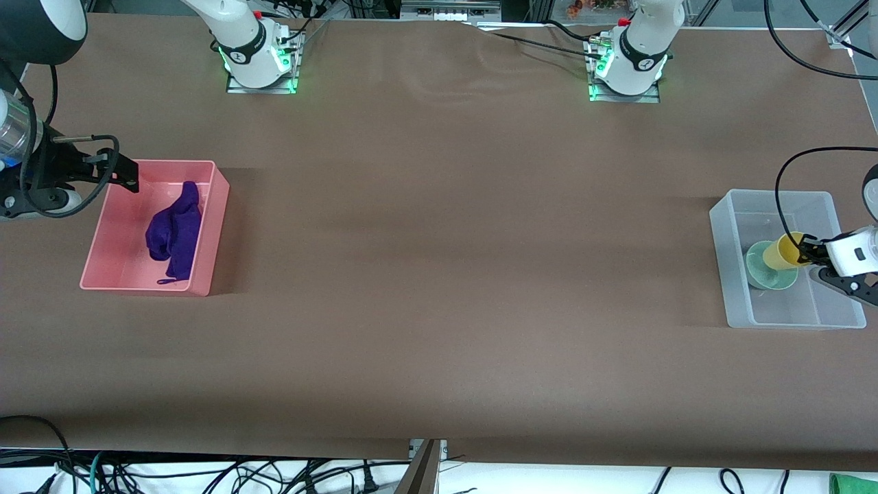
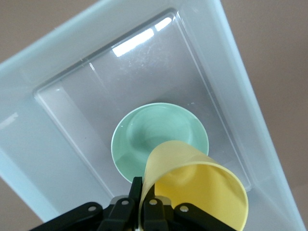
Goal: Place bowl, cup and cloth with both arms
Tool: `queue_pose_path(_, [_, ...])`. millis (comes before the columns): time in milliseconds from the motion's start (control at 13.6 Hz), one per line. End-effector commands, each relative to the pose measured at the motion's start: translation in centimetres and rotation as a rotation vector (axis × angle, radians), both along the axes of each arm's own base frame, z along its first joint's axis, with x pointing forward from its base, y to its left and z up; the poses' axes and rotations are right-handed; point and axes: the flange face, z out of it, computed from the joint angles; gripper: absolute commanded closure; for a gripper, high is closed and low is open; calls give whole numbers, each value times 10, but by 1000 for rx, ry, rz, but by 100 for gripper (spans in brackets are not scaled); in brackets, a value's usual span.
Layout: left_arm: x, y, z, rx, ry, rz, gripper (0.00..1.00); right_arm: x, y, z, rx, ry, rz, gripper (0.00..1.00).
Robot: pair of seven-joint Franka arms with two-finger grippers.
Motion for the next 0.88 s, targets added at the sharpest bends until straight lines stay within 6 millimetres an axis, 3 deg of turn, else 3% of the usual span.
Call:
queue_pose_path(0, [-6, -4, 10, -21, 24, -17, 0, 0, -2, 3, 9, -9, -14, 0])
queue_pose_path(74, [-6, -12, 21, -30, 53, -19, 0, 0, -2, 4, 10, -12, -13, 0])
queue_pose_path(294, [12, -61, 85, -48, 25, -48, 0, 0, -2, 3, 11, -9, -14, 0])
queue_pose_path(441, [25, -104, 119, -56, 1, 13, 0, 0, -2, 3, 11, -10, -13, 0])
queue_pose_path(588, [37, -162, 148, -60, -19, 101, 0, 0, -3, 3, 14, -9, -17, 0])
queue_pose_path(809, [31, -237, 184, -50, 21, 231, 0, 1, -3, 3, 14, -10, -15, 0])
